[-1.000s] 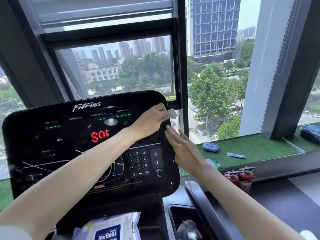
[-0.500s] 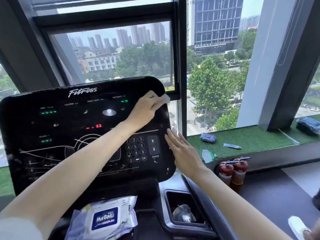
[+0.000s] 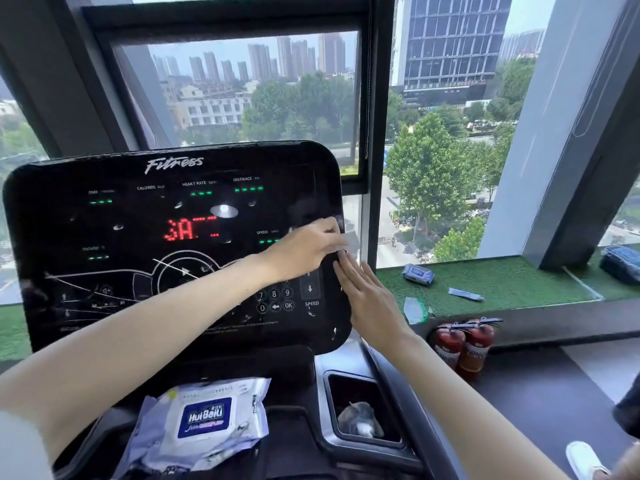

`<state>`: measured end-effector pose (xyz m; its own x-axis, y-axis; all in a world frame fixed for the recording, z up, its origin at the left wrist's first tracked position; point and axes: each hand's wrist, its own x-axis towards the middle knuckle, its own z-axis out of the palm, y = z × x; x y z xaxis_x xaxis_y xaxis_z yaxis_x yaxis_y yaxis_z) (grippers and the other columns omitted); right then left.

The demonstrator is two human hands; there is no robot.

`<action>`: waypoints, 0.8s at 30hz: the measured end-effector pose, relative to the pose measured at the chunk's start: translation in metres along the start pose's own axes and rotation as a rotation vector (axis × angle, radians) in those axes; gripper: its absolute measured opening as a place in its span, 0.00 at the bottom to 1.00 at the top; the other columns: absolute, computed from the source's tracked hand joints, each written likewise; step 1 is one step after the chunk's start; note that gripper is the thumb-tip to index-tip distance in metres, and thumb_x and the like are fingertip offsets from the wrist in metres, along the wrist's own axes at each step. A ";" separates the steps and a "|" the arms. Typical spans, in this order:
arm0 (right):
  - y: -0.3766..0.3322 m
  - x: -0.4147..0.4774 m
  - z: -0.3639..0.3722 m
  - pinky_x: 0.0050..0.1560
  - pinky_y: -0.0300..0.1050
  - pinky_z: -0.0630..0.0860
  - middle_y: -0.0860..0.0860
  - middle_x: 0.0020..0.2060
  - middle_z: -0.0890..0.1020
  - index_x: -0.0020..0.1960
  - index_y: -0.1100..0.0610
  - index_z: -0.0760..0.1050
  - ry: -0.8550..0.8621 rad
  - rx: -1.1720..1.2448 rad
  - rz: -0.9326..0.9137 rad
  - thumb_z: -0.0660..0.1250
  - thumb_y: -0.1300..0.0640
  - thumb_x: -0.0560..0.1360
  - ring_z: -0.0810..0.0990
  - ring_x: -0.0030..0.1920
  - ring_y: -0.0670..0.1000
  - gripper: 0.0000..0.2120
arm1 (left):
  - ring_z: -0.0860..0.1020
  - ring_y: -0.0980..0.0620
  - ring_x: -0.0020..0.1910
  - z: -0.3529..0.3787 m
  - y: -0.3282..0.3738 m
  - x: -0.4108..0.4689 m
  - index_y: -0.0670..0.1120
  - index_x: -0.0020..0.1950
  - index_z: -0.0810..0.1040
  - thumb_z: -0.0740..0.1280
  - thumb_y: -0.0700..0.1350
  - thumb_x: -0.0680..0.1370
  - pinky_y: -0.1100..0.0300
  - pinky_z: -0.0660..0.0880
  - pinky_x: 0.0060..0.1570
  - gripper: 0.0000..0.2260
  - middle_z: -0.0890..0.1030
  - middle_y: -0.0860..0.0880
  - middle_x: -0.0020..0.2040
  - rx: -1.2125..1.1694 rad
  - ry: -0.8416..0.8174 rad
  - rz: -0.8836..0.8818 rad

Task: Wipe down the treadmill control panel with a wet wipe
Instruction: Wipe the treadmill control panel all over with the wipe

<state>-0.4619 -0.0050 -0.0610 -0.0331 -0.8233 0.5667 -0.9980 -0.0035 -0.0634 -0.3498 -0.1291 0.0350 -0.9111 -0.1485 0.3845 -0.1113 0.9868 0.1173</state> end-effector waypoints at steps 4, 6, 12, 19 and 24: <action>-0.002 -0.001 0.000 0.70 0.54 0.58 0.60 0.72 0.62 0.70 0.67 0.63 0.008 0.010 0.004 0.66 0.75 0.59 0.57 0.72 0.55 0.40 | 0.73 0.54 0.43 -0.006 -0.006 0.015 0.40 0.58 0.79 0.63 0.39 0.79 0.66 0.70 0.48 0.10 0.74 0.47 0.47 -0.094 0.332 -0.198; -0.004 -0.001 0.002 0.71 0.53 0.57 0.60 0.72 0.61 0.70 0.67 0.63 0.005 0.015 0.014 0.65 0.75 0.59 0.56 0.73 0.55 0.39 | 0.73 0.53 0.45 0.006 0.002 0.008 0.40 0.59 0.78 0.62 0.39 0.80 0.69 0.68 0.50 0.10 0.73 0.47 0.48 -0.039 0.284 -0.169; -0.001 -0.010 0.010 0.74 0.49 0.49 0.57 0.75 0.51 0.75 0.62 0.53 0.027 0.072 0.063 0.58 0.77 0.62 0.47 0.75 0.53 0.43 | 0.74 0.53 0.43 -0.007 -0.006 0.017 0.40 0.57 0.79 0.63 0.39 0.79 0.63 0.71 0.47 0.10 0.72 0.51 0.46 -0.077 0.265 -0.194; -0.006 -0.051 0.032 0.74 0.45 0.44 0.59 0.74 0.54 0.75 0.56 0.55 -0.048 0.127 0.111 0.58 0.79 0.57 0.50 0.75 0.55 0.49 | 0.74 0.49 0.41 0.026 0.007 -0.015 0.45 0.55 0.78 0.63 0.39 0.79 0.51 0.76 0.42 0.07 0.72 0.48 0.46 0.062 -0.023 0.028; -0.006 -0.059 0.036 0.73 0.43 0.42 0.59 0.74 0.56 0.75 0.56 0.55 -0.084 0.117 0.137 0.59 0.79 0.58 0.51 0.74 0.54 0.48 | 0.74 0.49 0.42 0.018 0.003 0.002 0.41 0.58 0.79 0.63 0.37 0.79 0.56 0.74 0.47 0.10 0.73 0.45 0.46 -0.040 0.315 -0.192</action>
<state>-0.4518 0.0226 -0.1236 -0.1584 -0.8648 0.4764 -0.9712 0.0494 -0.2333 -0.3589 -0.1256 0.0199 -0.7077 -0.3498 0.6138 -0.2473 0.9365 0.2485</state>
